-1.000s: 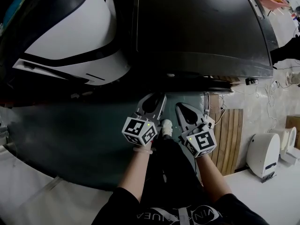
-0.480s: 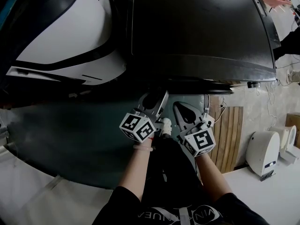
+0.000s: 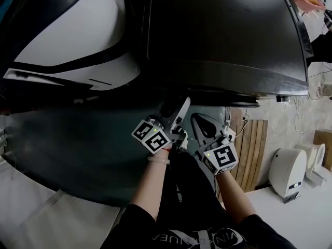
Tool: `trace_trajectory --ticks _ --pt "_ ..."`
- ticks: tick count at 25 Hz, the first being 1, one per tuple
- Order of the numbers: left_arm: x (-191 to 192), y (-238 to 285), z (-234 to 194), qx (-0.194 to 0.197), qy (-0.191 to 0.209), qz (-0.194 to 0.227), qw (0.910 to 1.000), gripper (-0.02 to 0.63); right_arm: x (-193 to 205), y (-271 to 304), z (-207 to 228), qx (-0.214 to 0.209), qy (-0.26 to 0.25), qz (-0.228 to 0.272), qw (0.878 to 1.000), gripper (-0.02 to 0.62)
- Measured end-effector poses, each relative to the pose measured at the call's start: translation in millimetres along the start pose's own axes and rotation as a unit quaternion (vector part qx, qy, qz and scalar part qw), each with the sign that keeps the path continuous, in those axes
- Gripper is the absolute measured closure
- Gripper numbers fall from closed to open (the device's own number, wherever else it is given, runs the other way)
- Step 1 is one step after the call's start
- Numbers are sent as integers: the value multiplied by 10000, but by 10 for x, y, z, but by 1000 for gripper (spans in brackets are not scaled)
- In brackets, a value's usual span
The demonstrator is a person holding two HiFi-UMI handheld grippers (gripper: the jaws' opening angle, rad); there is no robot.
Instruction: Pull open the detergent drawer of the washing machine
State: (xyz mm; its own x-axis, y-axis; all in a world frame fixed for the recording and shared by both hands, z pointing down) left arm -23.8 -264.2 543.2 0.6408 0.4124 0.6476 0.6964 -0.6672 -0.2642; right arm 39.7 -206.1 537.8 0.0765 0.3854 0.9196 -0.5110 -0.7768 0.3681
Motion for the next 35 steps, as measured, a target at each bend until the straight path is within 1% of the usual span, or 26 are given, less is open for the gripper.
trace_trajectory --ticks 5,7,9,12,15,20,25,31,35 --pt "-65 5 -1 313 -235 402 9984 479 35 21 7 -31 9 -60 10000 581" --pt "-102 -5 0 485 -408 671 9957 459 47 27 16 -38 25 -68 10000 581" --pt "-134 -15 1 608 -519 877 9929 456 61 25 20 -34 85 -86 9999 581" --pt "-153 -7 -4 669 -627 1047 9903 456 71 14 21 -32 124 -99 9999 581" --pt "-149 -12 -35 590 -792 1189 9880 459 79 0 17 -15 115 -87 9999 581" --pt "-134 -48 -45 595 -983 1241 9856 485 84 -40 13 39 110 -57 9999 581" --pt "-90 -104 30 633 -964 1130 9869 488 71 -98 37 138 208 -15 9997 581" --pt "-16 -198 128 641 -966 1028 9879 489 49 -187 -47 181 245 95 9995 581" --pt "34 -273 206 631 -984 957 9885 491 41 -284 -102 260 69 183 9995 581"
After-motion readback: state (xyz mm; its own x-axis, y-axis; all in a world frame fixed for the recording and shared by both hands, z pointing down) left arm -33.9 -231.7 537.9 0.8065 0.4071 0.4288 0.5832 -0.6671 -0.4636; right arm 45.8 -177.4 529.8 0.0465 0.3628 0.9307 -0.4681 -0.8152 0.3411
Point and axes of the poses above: the fingertips, and each gripper's own axes: y forward along the fingers, z to its right, x out of its underside, the point moved 2 cm from there along -y, backward along the fingers, and after that the axes turned 13 degrees about x, right-handed, at the moved point
